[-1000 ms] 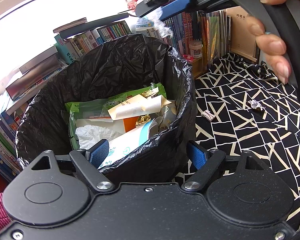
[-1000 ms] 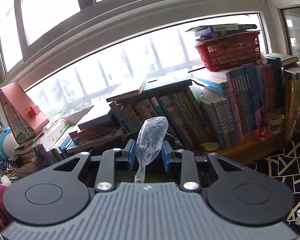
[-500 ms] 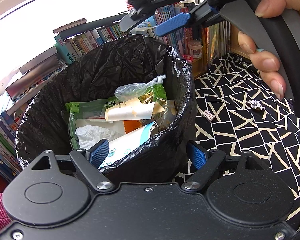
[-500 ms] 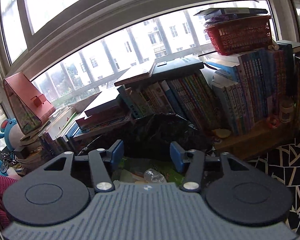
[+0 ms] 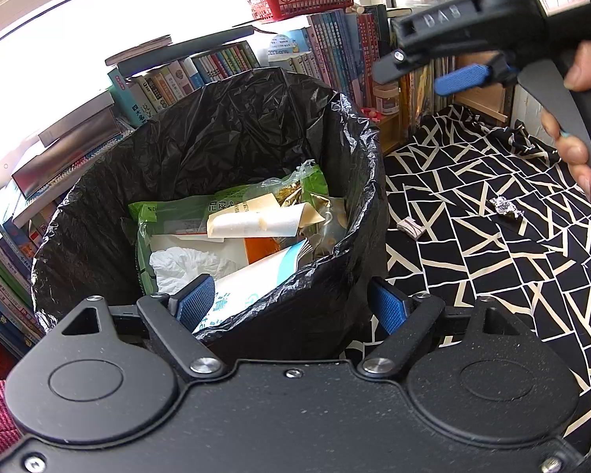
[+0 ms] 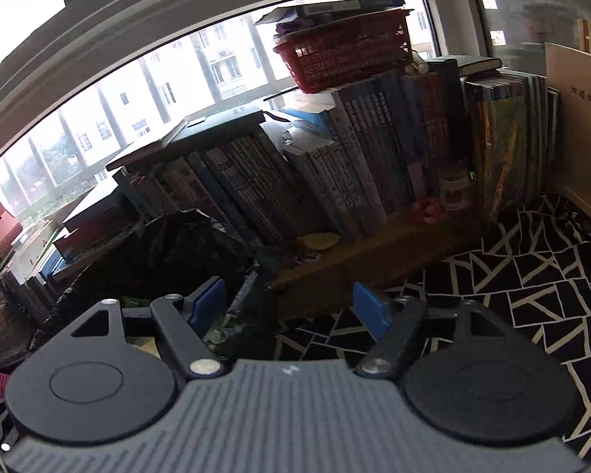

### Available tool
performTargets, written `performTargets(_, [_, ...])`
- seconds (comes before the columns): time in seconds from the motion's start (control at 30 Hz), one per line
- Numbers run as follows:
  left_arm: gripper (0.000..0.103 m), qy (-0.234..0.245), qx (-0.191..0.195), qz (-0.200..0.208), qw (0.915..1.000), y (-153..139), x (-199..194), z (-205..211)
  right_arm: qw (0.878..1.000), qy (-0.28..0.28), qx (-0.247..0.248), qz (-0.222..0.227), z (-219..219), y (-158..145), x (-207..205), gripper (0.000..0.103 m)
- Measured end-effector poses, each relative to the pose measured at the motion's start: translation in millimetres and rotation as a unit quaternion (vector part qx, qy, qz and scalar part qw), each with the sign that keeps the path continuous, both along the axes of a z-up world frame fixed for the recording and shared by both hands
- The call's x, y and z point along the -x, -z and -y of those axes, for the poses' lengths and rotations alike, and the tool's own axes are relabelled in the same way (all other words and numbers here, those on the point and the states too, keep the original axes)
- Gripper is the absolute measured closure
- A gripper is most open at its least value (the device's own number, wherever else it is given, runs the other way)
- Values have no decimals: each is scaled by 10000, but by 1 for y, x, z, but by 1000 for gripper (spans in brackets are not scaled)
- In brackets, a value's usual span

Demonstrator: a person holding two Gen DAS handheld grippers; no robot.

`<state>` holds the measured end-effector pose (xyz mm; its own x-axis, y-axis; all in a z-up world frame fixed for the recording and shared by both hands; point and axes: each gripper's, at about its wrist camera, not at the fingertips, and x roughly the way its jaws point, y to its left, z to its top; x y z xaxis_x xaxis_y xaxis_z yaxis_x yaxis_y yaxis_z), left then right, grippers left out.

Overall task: Collect trash
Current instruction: 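Move the right gripper down to the crumpled silver foil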

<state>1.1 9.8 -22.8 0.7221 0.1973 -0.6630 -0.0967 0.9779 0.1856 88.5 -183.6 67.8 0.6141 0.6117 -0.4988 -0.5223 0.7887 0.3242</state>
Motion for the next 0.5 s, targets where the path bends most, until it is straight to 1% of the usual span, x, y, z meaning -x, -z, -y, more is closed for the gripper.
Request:
performTargets(0.03, [20,-3,-6,1,10000,0,0,0,9999,134,37,-10,5,5,-3,18])
performTargets(0.17, [20,-9,-34,1,10000,0,0,-1,9972,696,153,-216,25,30,-18,17])
performTargets(0.33, [20,-3,-31,2,10000,1,0,-1,9868,1354,617,-640,44,65,-39,17])
performTargets(0.5, [20,11,-11,-3,10000,1,1,0,9768,1800,851,-789,58,82,-55,14])
